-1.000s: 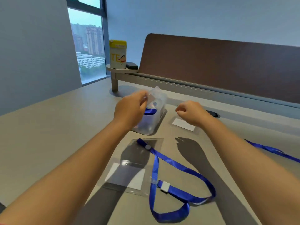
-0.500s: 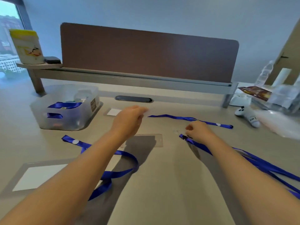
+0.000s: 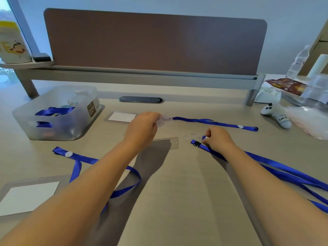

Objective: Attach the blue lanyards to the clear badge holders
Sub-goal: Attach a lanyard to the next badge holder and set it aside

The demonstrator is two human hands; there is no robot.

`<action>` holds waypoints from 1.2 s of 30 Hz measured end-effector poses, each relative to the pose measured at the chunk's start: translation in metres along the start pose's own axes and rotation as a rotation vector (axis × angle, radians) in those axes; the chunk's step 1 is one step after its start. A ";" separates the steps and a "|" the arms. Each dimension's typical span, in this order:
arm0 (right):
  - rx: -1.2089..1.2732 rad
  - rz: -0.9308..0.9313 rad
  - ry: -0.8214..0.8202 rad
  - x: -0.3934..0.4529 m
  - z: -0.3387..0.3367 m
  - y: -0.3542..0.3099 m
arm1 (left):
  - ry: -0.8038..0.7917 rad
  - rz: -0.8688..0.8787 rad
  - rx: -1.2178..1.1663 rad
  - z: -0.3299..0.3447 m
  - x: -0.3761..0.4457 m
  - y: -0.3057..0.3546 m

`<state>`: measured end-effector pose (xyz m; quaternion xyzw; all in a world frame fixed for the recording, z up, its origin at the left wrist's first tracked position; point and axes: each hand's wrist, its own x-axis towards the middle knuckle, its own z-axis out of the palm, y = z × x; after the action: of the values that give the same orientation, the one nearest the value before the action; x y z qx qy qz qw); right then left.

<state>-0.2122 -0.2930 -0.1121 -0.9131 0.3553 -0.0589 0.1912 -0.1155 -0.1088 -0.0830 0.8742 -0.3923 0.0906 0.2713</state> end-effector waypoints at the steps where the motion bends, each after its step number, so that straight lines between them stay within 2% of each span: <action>1: 0.022 -0.007 0.023 0.001 -0.002 0.000 | 0.012 -0.013 -0.014 -0.001 0.000 0.001; 9: 0.266 -0.159 0.136 -0.001 -0.030 -0.025 | 0.121 -0.102 -0.155 -0.014 0.005 0.010; 16: 0.229 -0.323 0.069 -0.019 -0.046 -0.058 | 0.202 -0.178 -0.337 -0.029 0.005 0.019; 23: 0.404 -0.394 -0.013 -0.032 -0.050 -0.087 | 0.167 -0.314 -0.593 -0.038 0.000 0.012; 29: 0.613 -0.348 -0.139 -0.040 -0.047 -0.102 | 0.162 -0.262 -0.588 -0.037 -0.006 0.012; 36: 0.665 -0.283 -0.193 -0.042 -0.048 -0.104 | 0.197 -0.184 -0.465 -0.036 -0.009 0.010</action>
<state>-0.1896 -0.2094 -0.0261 -0.8424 0.1675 -0.1104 0.5000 -0.1266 -0.0889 -0.0527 0.8073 -0.2930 0.0577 0.5090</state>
